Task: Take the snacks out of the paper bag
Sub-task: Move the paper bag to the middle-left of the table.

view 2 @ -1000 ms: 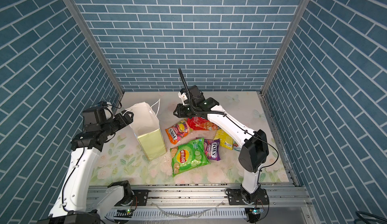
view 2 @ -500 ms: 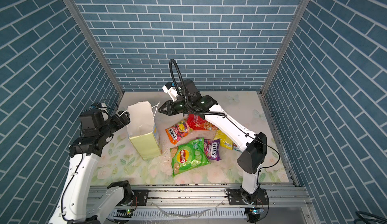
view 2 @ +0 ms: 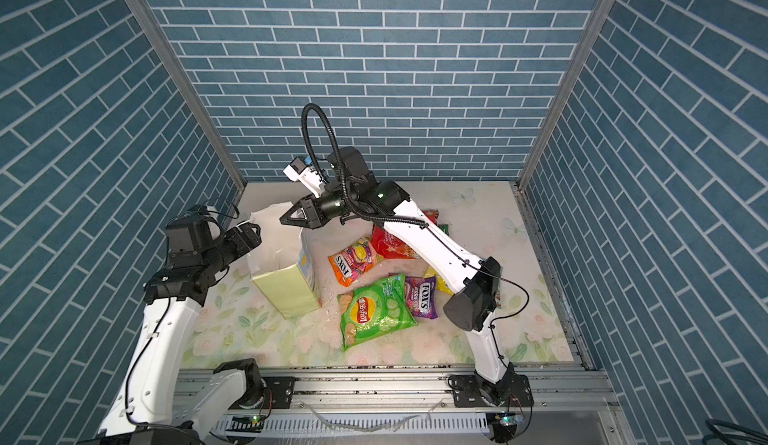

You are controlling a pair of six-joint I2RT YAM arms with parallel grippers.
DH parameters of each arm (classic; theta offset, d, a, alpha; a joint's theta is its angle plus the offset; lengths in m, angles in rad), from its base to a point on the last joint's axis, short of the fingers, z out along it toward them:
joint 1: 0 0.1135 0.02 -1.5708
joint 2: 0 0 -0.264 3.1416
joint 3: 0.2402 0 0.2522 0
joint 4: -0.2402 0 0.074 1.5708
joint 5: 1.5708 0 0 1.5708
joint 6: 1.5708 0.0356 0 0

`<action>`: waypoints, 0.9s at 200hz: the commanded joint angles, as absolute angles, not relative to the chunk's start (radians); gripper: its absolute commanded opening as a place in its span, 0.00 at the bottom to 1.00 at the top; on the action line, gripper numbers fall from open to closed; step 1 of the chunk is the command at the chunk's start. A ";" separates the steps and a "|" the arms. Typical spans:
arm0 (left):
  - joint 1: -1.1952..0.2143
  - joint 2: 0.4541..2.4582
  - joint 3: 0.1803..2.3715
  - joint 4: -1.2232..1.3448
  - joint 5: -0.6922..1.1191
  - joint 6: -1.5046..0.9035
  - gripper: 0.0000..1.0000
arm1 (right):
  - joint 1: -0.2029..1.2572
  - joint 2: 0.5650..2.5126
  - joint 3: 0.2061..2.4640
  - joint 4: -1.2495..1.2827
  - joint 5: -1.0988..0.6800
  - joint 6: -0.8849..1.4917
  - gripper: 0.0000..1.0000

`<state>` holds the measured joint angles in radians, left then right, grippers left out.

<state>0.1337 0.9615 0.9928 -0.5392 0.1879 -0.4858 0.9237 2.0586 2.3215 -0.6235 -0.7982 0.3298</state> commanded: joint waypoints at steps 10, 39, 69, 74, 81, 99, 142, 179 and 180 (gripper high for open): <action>0.143 1.031 1.028 -0.468 0.340 -0.458 0.81 | 0.909 2.108 2.434 -0.770 -0.734 0.122 0.17; 0.157 1.103 1.063 -0.361 0.525 -0.437 0.66 | 0.883 2.124 2.468 -0.784 -0.748 0.086 0.17; 0.179 1.218 1.113 -0.249 0.738 -0.472 0.52 | 0.855 2.107 2.473 -0.846 -0.719 0.035 0.17; 0.179 1.235 1.123 -0.237 0.764 -0.473 0.50 | 0.851 2.103 2.471 -0.858 -0.711 0.026 0.17; 0.179 1.253 1.134 -0.221 0.794 -0.476 0.47 | 0.847 2.094 2.467 -0.874 -0.699 0.010 0.17; 0.179 1.290 1.160 -0.196 0.869 -0.477 0.45 | 0.842 2.075 2.457 -0.907 -0.674 -0.022 0.17; 0.179 1.364 1.210 -0.258 1.011 -0.450 0.42 | 0.839 2.040 2.411 -0.890 -0.657 -0.052 0.25; 0.179 1.382 1.209 -0.316 1.027 -0.412 0.42 | 0.840 2.088 2.491 -0.858 -0.690 -0.073 0.30; 0.179 1.384 1.209 -0.317 1.028 -0.412 0.42 | 0.841 2.090 2.494 -0.856 -0.689 -0.074 0.30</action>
<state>0.1738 1.3712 1.1896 -0.2756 0.9688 -0.4534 0.8368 2.0918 2.4268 -0.8757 -0.6701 -0.0025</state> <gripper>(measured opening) 0.421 0.297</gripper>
